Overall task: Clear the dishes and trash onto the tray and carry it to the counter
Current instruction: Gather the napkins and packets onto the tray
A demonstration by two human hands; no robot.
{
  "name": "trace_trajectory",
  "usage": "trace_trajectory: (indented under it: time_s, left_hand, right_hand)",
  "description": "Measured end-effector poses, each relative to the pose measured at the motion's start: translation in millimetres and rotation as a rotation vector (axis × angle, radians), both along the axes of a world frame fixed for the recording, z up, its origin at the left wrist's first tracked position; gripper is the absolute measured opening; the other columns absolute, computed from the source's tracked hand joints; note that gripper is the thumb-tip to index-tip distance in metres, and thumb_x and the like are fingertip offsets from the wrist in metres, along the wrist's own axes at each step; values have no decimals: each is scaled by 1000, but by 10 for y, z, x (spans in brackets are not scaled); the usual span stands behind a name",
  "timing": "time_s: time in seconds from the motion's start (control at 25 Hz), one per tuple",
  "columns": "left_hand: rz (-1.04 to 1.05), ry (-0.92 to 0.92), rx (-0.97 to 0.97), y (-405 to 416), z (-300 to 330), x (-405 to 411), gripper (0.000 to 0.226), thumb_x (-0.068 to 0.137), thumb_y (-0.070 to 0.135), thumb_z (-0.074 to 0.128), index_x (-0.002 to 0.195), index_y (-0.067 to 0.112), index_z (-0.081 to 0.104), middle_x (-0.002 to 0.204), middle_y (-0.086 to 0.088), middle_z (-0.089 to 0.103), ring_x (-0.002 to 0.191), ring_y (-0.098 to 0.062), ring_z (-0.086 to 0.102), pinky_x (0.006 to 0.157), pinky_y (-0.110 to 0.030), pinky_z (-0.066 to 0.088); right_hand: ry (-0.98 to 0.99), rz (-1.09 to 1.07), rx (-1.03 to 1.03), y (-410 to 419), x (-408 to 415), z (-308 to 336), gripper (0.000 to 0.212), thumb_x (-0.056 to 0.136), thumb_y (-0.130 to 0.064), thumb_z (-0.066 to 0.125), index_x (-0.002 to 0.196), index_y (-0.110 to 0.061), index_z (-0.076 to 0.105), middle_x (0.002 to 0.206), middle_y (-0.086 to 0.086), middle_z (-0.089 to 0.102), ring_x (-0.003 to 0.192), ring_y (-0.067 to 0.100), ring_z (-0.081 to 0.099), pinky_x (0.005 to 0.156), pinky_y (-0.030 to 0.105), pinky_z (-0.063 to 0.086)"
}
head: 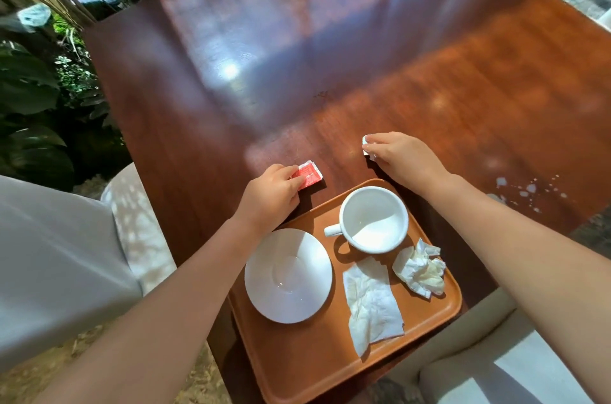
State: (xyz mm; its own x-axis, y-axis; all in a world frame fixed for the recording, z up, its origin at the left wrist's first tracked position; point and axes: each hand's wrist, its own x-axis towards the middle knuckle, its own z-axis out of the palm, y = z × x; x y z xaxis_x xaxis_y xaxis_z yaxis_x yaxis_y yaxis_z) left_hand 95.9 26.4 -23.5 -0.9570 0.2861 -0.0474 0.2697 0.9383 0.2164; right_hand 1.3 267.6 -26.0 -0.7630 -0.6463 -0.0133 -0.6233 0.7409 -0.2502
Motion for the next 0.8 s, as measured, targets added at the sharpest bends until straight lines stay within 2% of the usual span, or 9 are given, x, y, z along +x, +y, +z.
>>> trace_trajectory:
  time_s: [0.12, 0.24, 0.32, 0.48, 0.56, 0.68, 0.8]
  left_hand:
    - [28, -29, -47, 45, 1, -26, 23, 92, 10, 50, 105, 3, 68, 110, -14, 68, 97, -34, 58, 64, -41, 52]
    - [18, -53, -97, 37, -24, -64, 23, 95, 14, 50, 109, 5, 65, 116, -11, 65, 103, -30, 55, 72, -41, 51]
    - [58, -46, -20, 72, -38, -80, 20, 92, 9, 52, 105, 2, 65, 114, -15, 65, 103, -32, 54, 74, -41, 49]
    - [282, -105, 199, 176, -61, -191, 19, 85, -4, 53, 93, 1, 69, 102, -18, 64, 96, -32, 54, 76, -37, 45]
    - [384, -130, 275, 170, -46, -219, 19, 81, -4, 57, 89, 4, 72, 96, -17, 65, 91, -32, 57, 76, -32, 43]
    - [477, -65, 398, 172, 107, -88, 12, 77, 0, 67, 85, 4, 74, 88, -17, 69, 84, -30, 60, 72, -30, 44]
    - [469, 41, 526, 203, 372, 240, 8, 73, 3, 73, 81, 4, 74, 82, -14, 71, 73, -23, 61, 66, -26, 46]
  right_hand:
    - [-74, -39, -34, -17, -97, -14, 26, 81, 2, 65, 106, -3, 68, 117, 16, 63, 106, 33, 57, 82, 42, 53]
    - [-102, -63, -41, -46, -160, -26, 10, 82, -7, 66, 90, -2, 70, 100, 15, 63, 88, 33, 61, 69, 36, 51]
    - [-109, -128, -69, -54, -160, -49, 10, 81, -8, 68, 86, -1, 69, 93, 15, 63, 81, 33, 61, 65, 34, 50]
    - [-144, -269, -192, -88, -176, 51, 10, 80, -8, 68, 85, 0, 71, 93, 18, 65, 83, 32, 61, 73, 40, 53]
    - [-124, -331, -278, -121, -147, 189, 7, 79, -7, 69, 81, -2, 73, 91, 17, 67, 82, 29, 61, 72, 36, 52]
    - [-87, -405, -419, -177, 76, 455, 5, 76, -5, 71, 79, -3, 74, 90, 15, 69, 79, 24, 61, 67, 23, 41]
    - [-51, -420, -532, -302, 527, 691, 7, 74, -1, 70, 79, -1, 73, 89, 19, 68, 82, 28, 62, 70, 25, 44]
